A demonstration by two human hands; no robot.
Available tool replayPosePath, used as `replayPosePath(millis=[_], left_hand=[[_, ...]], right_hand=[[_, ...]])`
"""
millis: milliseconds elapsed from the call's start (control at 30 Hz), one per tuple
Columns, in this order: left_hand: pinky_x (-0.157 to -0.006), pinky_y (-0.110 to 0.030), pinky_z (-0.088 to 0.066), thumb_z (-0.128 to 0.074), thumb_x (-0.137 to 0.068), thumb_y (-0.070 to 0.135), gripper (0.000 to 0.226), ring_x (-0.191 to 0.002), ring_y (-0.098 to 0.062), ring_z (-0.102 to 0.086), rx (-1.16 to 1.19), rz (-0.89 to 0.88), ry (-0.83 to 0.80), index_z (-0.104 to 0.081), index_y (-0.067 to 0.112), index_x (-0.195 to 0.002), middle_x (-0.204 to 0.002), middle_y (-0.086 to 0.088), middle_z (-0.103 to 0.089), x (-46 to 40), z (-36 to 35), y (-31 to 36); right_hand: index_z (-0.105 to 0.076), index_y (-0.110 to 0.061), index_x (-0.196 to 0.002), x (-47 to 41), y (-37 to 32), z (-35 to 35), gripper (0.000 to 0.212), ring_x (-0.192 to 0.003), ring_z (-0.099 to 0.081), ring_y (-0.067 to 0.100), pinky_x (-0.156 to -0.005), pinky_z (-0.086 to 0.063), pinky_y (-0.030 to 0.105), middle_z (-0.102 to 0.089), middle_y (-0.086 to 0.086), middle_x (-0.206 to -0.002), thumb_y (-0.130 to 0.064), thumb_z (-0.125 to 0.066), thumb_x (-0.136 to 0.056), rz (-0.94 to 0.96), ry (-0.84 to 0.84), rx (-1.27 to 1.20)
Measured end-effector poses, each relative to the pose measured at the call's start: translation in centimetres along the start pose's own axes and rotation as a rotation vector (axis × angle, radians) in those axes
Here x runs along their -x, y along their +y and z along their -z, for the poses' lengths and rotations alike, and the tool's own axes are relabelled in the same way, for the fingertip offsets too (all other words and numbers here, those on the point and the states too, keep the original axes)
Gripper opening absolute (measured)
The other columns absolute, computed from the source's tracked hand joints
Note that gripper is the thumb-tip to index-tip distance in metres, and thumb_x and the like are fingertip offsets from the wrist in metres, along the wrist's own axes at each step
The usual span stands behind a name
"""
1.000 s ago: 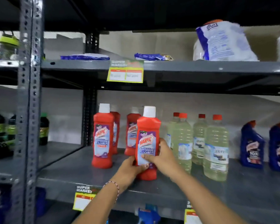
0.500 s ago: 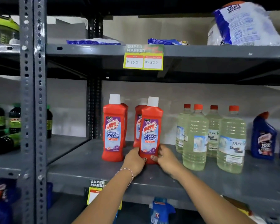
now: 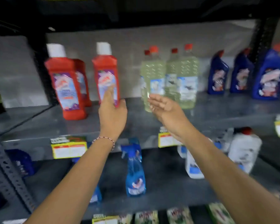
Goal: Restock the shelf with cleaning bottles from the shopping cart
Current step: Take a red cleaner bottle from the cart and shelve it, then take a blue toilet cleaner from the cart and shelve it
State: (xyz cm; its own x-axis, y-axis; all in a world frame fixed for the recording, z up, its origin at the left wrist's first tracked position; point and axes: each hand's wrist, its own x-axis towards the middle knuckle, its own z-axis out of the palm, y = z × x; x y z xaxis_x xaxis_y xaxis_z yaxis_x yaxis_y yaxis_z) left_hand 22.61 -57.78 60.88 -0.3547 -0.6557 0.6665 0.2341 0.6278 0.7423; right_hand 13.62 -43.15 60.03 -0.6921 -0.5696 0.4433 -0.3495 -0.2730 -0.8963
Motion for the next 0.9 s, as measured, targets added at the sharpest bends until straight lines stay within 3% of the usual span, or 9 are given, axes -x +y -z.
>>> replayPosePath(millis=[167, 267, 400, 533, 633, 700, 767, 833, 900], left_hand=[[-0.113, -0.023, -0.037, -0.044, -0.089, -0.013, 0.047, -0.136, -0.015, -0.048, 0.431, -0.063, -0.334, -0.051, 0.007, -0.131, -0.136, 0.000, -0.054, 10.1, -10.1, 5.1], [-0.100, -0.017, -0.046, -0.048, -0.092, -0.007, 0.041, -0.120, -0.003, -0.061, 0.438, -0.052, -0.686, -0.059, 0.022, -0.119, -0.121, 0.009, -0.065, 18.9, -17.8, 6.1], [-0.083, -0.014, -0.050, -0.056, -0.091, 0.002, 0.032, -0.089, 0.018, -0.063, 0.363, 0.117, -1.266, -0.066, 0.026, -0.110, -0.102, 0.004, -0.073, 33.5, -28.6, 5.2], [-0.098, -0.027, -0.050, -0.055, -0.093, 0.003, 0.032, -0.104, 0.002, -0.063, 0.080, 0.243, -1.988, -0.065, 0.014, -0.121, -0.118, 0.000, -0.066, 51.2, -37.0, 2.4], [-0.107, -0.036, -0.046, -0.053, -0.093, 0.013, 0.036, -0.122, -0.015, -0.058, -0.302, 0.129, -2.441, -0.061, 0.016, -0.128, -0.133, 0.000, -0.062, 62.7, -40.0, -0.4], [-0.103, -0.032, -0.048, -0.053, -0.092, 0.013, 0.036, -0.120, -0.022, -0.059, -0.464, -0.038, -2.498, -0.062, 0.014, -0.126, -0.132, -0.006, -0.064, 64.3, -40.2, -1.9], [-0.095, -0.032, -0.048, -0.055, -0.093, 0.014, 0.032, -0.119, -0.029, -0.060, -0.563, -0.217, -2.570, -0.064, 0.010, -0.123, -0.130, -0.013, -0.064, 65.8, -40.5, -3.4], [-0.084, -0.036, -0.048, -0.053, -0.094, 0.012, 0.030, -0.114, -0.036, -0.062, -0.634, -0.375, -2.724, -0.065, -0.002, -0.119, -0.125, -0.024, -0.065, 68.7, -41.0, -4.9], [-0.074, -0.038, -0.047, -0.048, -0.096, 0.010, 0.032, -0.098, -0.036, -0.066, -0.773, -0.472, -2.860, -0.065, -0.007, -0.116, -0.118, -0.028, -0.066, 71.2, -40.4, -6.4]], right_hand=[[-0.057, -0.008, -0.125, 11.6, 3.0, 13.4, 0.039, -0.104, -0.064, -0.007, -0.083, -0.051, 0.010, -0.064, 0.004, -0.123, 0.013, -0.054, -0.093, -0.065, 0.286, -0.029], [-0.059, 0.007, -0.125, 20.6, 6.3, 22.9, 0.037, -0.086, -0.067, -0.011, -0.075, -0.053, 0.009, -0.067, 0.006, -0.115, 0.019, -0.052, -0.090, -0.223, 0.554, 0.042], [-0.071, -0.008, -0.109, 34.8, 12.0, 34.2, 0.030, -0.079, -0.069, 0.006, -0.071, -0.052, 0.018, -0.076, -0.013, -0.083, 0.012, -0.062, -0.088, -0.540, 0.835, 0.083], [-0.064, 0.001, -0.113, 50.7, 18.9, 41.1, 0.028, -0.094, -0.074, 0.007, -0.076, -0.056, 0.019, -0.067, 0.020, -0.122, 0.012, -0.064, -0.087, -0.986, 1.018, 0.154], [-0.061, 0.004, -0.124, 60.1, 25.0, 42.4, 0.039, -0.118, -0.064, 0.031, -0.099, -0.052, 0.036, -0.064, 0.023, -0.130, 0.004, -0.068, -0.086, -1.480, 0.700, 0.294], [-0.054, 0.001, -0.135, 60.1, 26.6, 40.6, 0.052, -0.120, -0.061, 0.025, -0.100, -0.048, 0.034, -0.059, 0.020, -0.137, 0.003, -0.067, -0.085, -1.571, 0.402, 0.299], [-0.056, -0.004, -0.132, 59.1, 28.0, 38.8, 0.045, -0.112, -0.062, 0.023, -0.095, -0.049, 0.035, -0.061, 0.015, -0.131, -0.003, -0.065, -0.087, -1.597, 0.163, 0.293], [-0.062, -0.005, -0.106, 60.3, 31.0, 37.5, 0.020, -0.085, -0.065, 0.021, -0.082, -0.047, 0.035, -0.065, 0.010, -0.103, -0.019, -0.057, -0.093, -1.582, -0.091, 0.309], [-0.062, -0.011, -0.090, 63.1, 34.5, 35.4, 0.023, -0.063, -0.060, 0.019, -0.076, -0.045, 0.034, -0.062, 0.009, -0.085, -0.033, -0.056, -0.087, -1.536, -0.103, 0.458]])
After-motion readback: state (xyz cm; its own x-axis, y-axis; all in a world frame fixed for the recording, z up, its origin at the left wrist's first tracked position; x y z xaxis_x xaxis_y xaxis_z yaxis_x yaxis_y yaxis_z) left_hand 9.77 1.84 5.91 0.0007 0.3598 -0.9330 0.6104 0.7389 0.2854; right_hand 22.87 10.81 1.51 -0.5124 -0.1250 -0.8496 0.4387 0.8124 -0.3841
